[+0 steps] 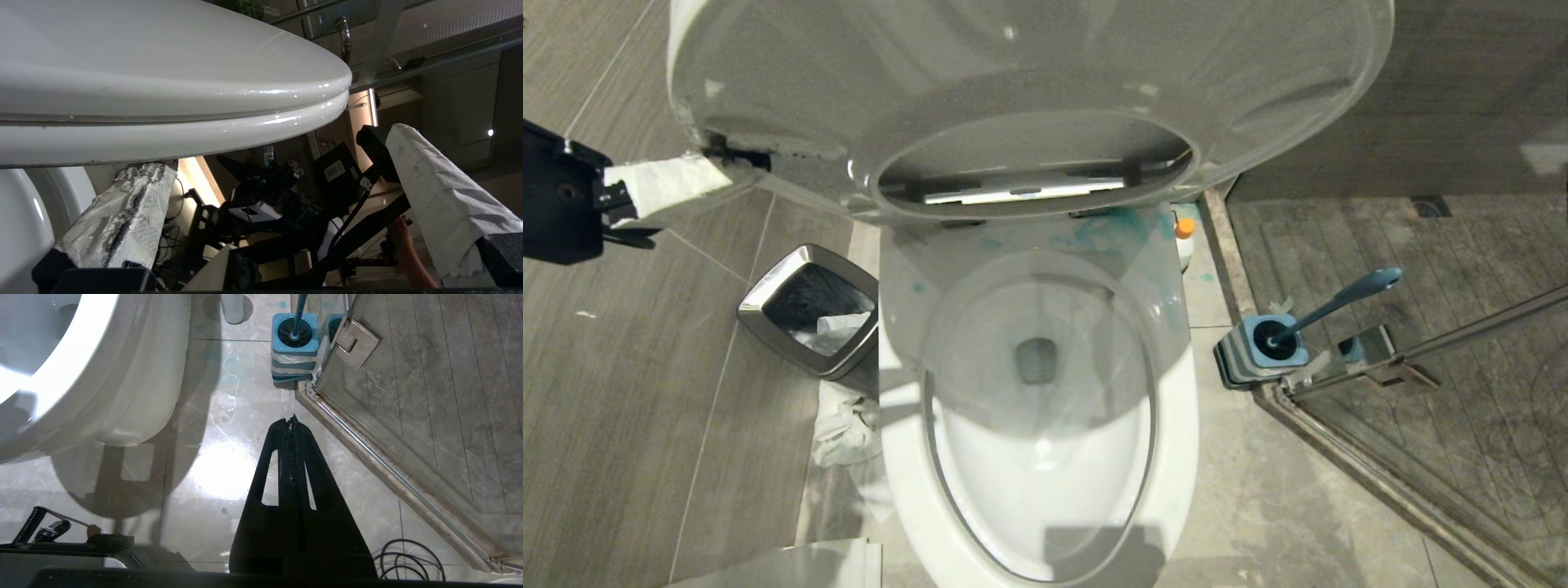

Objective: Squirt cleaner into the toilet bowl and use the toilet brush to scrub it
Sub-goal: Use the left hand to lift the toilet lid slightly

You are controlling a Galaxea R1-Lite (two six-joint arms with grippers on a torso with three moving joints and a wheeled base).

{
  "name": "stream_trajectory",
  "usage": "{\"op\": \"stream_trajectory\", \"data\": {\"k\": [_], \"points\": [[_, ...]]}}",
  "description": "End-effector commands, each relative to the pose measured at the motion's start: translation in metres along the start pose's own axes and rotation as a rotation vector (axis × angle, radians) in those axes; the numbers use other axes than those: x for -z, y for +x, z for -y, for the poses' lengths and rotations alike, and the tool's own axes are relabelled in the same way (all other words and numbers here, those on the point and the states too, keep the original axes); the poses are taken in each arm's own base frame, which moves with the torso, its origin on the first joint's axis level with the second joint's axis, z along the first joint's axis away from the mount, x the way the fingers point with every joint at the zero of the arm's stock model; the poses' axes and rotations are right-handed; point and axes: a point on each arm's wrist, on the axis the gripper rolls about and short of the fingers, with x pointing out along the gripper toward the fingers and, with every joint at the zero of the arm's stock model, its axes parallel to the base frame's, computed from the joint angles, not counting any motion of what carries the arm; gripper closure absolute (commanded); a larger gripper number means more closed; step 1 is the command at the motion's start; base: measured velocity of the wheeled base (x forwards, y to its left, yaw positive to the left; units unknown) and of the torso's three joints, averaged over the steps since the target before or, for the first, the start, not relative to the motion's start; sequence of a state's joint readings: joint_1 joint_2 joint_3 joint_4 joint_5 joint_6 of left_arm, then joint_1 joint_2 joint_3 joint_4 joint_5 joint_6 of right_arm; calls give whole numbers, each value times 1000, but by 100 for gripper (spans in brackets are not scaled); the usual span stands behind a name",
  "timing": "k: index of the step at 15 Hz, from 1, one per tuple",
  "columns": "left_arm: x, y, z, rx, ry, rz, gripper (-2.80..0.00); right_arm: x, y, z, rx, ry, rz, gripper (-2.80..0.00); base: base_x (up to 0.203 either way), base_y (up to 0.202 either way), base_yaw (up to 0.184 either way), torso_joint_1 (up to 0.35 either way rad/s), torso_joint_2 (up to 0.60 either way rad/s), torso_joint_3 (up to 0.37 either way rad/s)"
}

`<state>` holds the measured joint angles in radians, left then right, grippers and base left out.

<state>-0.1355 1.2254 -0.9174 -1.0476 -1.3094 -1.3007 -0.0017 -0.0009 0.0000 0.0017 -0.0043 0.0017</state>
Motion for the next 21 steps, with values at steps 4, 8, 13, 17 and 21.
{"op": "stream_trajectory", "data": {"k": [4,8,13,17,21], "points": [[-6,2,-1,36,126,8,-280,0,0,0,0,0,-1,0,0,0,0,0,0,0],[-21,6,-6,59,229,35,-280,0,0,0,0,0,-1,0,0,0,0,0,0,0],[-49,14,-15,72,291,64,-280,0,0,0,0,0,-1,0,0,0,0,0,0,0],[-67,19,-26,79,340,76,-280,0,0,0,0,0,-1,0,0,0,0,0,0,0],[-82,25,-51,71,406,107,-280,0,0,0,0,0,-1,0,0,0,0,0,0,0]]}}
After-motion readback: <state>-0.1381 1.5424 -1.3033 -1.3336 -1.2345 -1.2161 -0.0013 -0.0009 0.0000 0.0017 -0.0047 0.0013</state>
